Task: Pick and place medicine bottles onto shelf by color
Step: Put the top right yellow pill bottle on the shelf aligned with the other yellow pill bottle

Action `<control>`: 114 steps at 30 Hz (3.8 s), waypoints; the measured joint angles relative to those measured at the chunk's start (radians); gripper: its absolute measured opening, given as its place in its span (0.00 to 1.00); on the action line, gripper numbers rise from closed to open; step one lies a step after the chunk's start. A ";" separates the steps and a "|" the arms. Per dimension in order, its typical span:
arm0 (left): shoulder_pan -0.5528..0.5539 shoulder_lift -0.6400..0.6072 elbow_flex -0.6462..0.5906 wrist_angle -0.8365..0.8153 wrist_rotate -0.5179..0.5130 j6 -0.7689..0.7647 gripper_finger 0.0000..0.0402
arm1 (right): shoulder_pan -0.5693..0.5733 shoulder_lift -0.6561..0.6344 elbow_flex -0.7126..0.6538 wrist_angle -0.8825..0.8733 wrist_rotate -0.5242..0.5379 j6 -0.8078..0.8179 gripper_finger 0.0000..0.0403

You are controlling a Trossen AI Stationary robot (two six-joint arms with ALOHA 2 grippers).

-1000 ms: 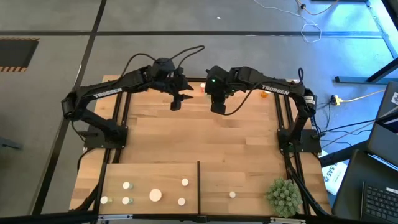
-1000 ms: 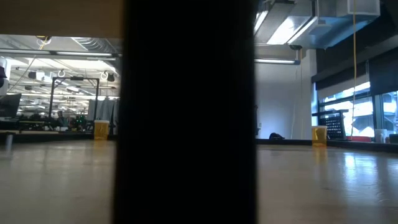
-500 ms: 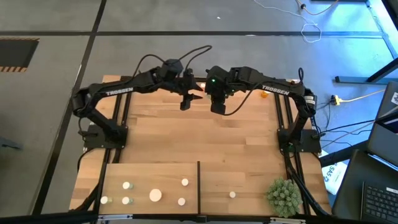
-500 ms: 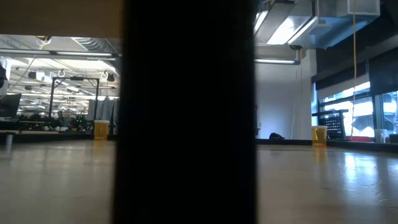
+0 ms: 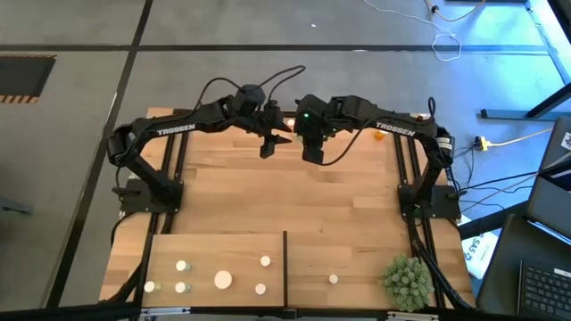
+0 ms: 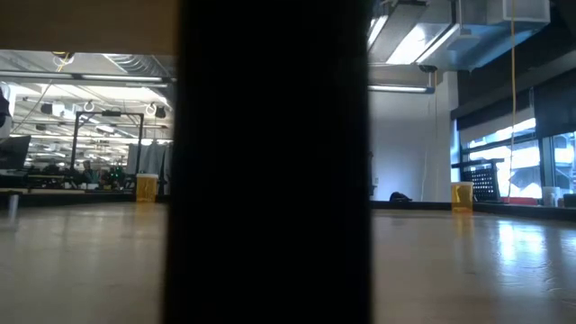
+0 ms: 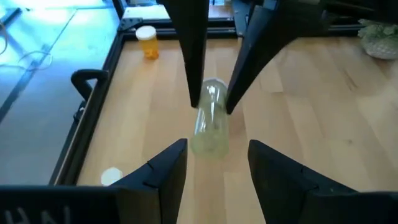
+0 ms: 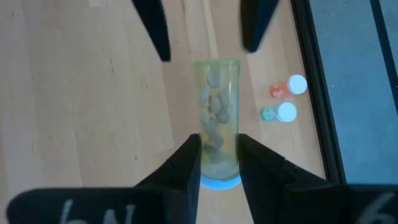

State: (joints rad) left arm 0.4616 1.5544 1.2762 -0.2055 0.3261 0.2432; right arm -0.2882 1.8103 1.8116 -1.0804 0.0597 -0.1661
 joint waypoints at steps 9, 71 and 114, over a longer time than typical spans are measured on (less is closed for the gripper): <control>0.001 0.017 0.000 0.043 -0.018 0.028 0.41 | 0.000 0.000 0.000 0.000 0.000 0.000 0.24; -0.028 0.339 0.707 -0.778 -0.072 0.134 0.41 | 0.011 0.003 -0.002 0.024 0.000 -0.020 0.24; 0.094 0.230 0.597 -0.829 0.042 0.177 0.41 | 0.011 -0.002 0.001 0.023 0.000 -0.021 0.24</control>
State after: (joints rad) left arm 0.5556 1.7847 1.8727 -1.0341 0.3676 0.4199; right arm -0.2771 1.8088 1.8130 -1.0574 0.0601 -0.1872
